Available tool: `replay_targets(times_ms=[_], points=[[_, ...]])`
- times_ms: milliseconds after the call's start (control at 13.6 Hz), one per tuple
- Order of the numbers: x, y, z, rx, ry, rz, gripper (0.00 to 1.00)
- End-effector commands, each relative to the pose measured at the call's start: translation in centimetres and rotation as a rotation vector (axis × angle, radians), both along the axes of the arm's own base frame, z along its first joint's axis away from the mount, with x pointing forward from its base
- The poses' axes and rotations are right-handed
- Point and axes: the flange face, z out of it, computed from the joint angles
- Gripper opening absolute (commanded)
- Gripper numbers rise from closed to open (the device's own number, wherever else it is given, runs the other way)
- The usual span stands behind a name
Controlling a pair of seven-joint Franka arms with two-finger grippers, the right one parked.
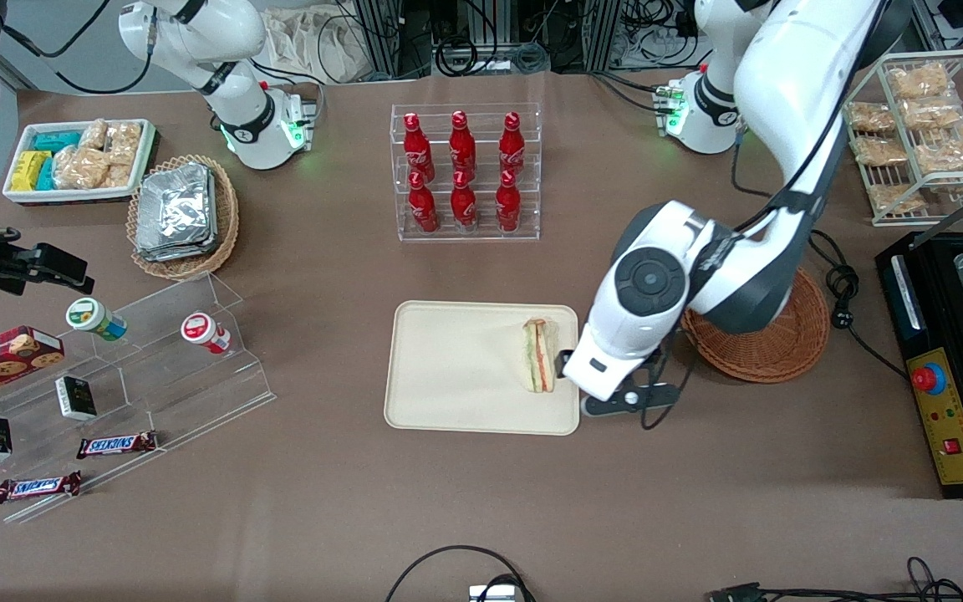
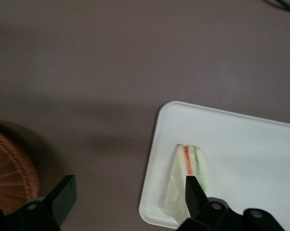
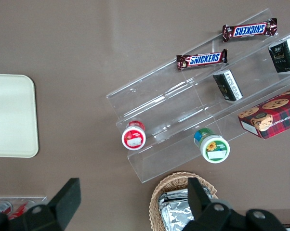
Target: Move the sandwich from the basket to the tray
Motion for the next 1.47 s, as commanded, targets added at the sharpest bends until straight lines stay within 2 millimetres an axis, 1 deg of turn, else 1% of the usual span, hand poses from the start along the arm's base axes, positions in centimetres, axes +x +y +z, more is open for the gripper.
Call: replay_targets(times_ms=[0,147,294,368,442,515,589,663,736,810,883,957,1252,1325,1399], points=[[-0.1,3.5,3.4,0.066,-0.01,0.04,1.0],[0.1,6.6,4.2,0.087,0.041,0.044,1.0],[-0.1,8.7,5.3,0.106,0.07,0.022,1.0],[0.0,9.6,5.5,0.112,0.086,0.001,1.0],[0.0,10.3,6.3,0.114,0.087,-0.031,1.0],[0.0,11.0,6.5,0.118,0.096,-0.044,1.0],[-0.1,12.2,7.5,0.122,0.098,-0.035,1.0],[0.0,13.6,8.1,0.104,0.106,-0.034,1.0],[-0.3,14.5,9.7,0.078,0.099,-0.061,1.0],[-0.5,16.0,10.7,0.069,0.102,-0.1,1.0],[-1.2,17.6,11.7,0.075,0.105,-0.142,1.0],[-2.3,18.8,12.8,0.077,0.105,-0.168,1.0],[-5.7,24.1,17.5,-0.009,0.076,-0.211,1.0],[-6.8,25.6,18.8,-0.008,0.072,-0.226,1.0],[-7.9,26.6,19.8,-0.002,0.077,-0.245,1.0]])
